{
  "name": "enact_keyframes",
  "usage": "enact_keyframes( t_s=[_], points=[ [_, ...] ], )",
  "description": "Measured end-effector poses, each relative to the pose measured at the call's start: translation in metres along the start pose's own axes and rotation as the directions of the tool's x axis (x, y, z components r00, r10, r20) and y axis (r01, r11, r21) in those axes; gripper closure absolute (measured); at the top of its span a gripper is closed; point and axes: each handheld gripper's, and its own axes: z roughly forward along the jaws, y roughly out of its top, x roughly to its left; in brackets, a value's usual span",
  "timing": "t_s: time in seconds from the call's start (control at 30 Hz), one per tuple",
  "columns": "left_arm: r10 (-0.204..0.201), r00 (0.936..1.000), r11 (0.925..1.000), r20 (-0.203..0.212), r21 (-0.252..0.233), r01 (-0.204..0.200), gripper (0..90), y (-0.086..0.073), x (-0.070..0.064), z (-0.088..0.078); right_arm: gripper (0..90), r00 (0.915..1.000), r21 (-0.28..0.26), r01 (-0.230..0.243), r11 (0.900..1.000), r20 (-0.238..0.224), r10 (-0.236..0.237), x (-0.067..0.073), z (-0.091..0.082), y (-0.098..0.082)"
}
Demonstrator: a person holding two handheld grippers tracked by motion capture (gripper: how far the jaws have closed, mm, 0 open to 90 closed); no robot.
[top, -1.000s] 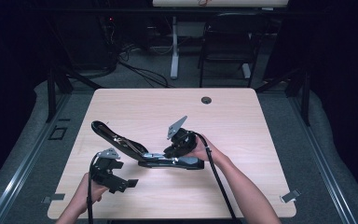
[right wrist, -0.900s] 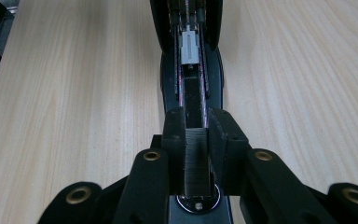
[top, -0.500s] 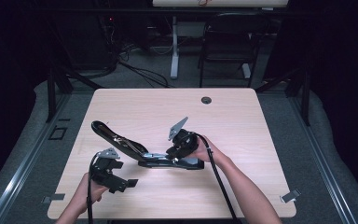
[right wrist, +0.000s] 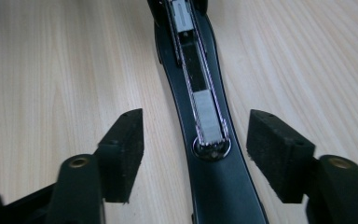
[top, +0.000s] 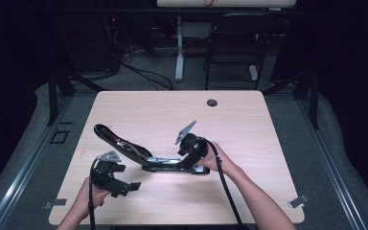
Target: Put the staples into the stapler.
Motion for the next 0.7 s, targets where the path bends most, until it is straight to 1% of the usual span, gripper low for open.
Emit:
enact_keyframes(
  t_s=[0.07, 0.1, 0.17, 0.2, 0.23, 0.27, 0.33, 0.37, 0.43, 0.47, 0.53, 0.57, 0.7],
  points=[
    [0.0, 1.0, 1.0, -0.004, -0.002, 0.0, 0.0, 0.0, 0.0, -0.001, 31.9, 0.9992, -0.003, -0.027, 1.0, 0.029, 0.027, 0.005, -0.005, -0.003],
    [0.0, 1.0, 1.0, -0.006, -0.005, 0.0, 0.0, 0.0, 0.0, -0.001, 30.3, 0.9986, -0.008, -0.04, 0.999, 0.034, 0.04, 0.006, -0.007, -0.004],
    [0.001, 1.0, 1.0, -0.009, -0.005, -0.002, 0.0, 0.0, 0.0, -0.001, 25.8, 0.9962, -0.009, -0.063, 0.998, 0.059, 0.063, 0.009, -0.012, -0.008],
    [0.001, 1.0, 1.0, -0.009, -0.006, -0.001, 0.0, 0.0, 0.0, -0.001, 22.4, 0.9933, -0.013, -0.078, 0.997, 0.084, 0.079, 0.011, -0.015, -0.011],
    [0.001, 1.0, 1.0, -0.009, -0.008, -0.001, 0.0, 0.0, 0.0, -0.002, 20.2, 0.991, -0.018, -0.088, 0.996, 0.1, 0.089, 0.012, -0.017, -0.013],
    [0.002, 0.9999, 1.0, -0.01, -0.009, -0.003, 0.0, 0.0, -0.001, -0.002, 17.4, 0.9869, -0.031, -0.109, 0.994, 0.116, 0.112, 0.012, -0.02, -0.017],
    [0.011, 0.9999, 0.9999, -0.01, -0.007, -0.011, 0.0, 0.001, -0.002, -0.002, 16.1, 0.9816, -0.038, -0.13, 0.991, 0.136, 0.134, 0.011, -0.025, -0.02],
    [0.013, 0.9998, 0.9999, -0.013, -0.006, -0.013, 0.0, 0.001, -0.002, -0.002, 15.4, 0.9765, -0.055, -0.15, 0.987, 0.148, 0.156, 0.011, -0.027, -0.021],
    [0.015, 0.9998, 0.9999, -0.015, -0.005, -0.015, 0.0, 0.001, -0.002, -0.001, 14.6, 0.9706, -0.057, -0.166, 0.984, 0.167, 0.174, 0.01, -0.03, -0.022],
    [0.015, 0.9998, 0.9999, -0.016, -0.003, -0.015, 0.0, 0.001, -0.002, -0.001, 12.8, 0.9675, -0.065, -0.178, 0.982, 0.171, 0.186, 0.011, -0.031, -0.023],
    [0.011, 0.9998, 0.9999, -0.018, -0.005, -0.011, 0.0, 0.001, 0.0, -0.002, 12.3, 0.9644, -0.064, -0.189, 0.98, 0.176, 0.197, 0.012, -0.036, -0.024],
    [0.01, 0.9998, 0.9999, -0.017, -0.009, -0.011, 0.0, 0.001, 0.0, -0.003, 12.3, 0.96, -0.081, -0.203, 0.976, 0.18, 0.215, 0.014, -0.038, -0.025],
    [0.006, 0.9997, 0.9998, -0.022, -0.018, -0.006, 0.0, 0.001, 0.003, -0.005, 10.8, 0.9505, -0.095, -0.233, 0.968, 0.188, 0.247, 0.02, -0.046, -0.031]
  ],
)
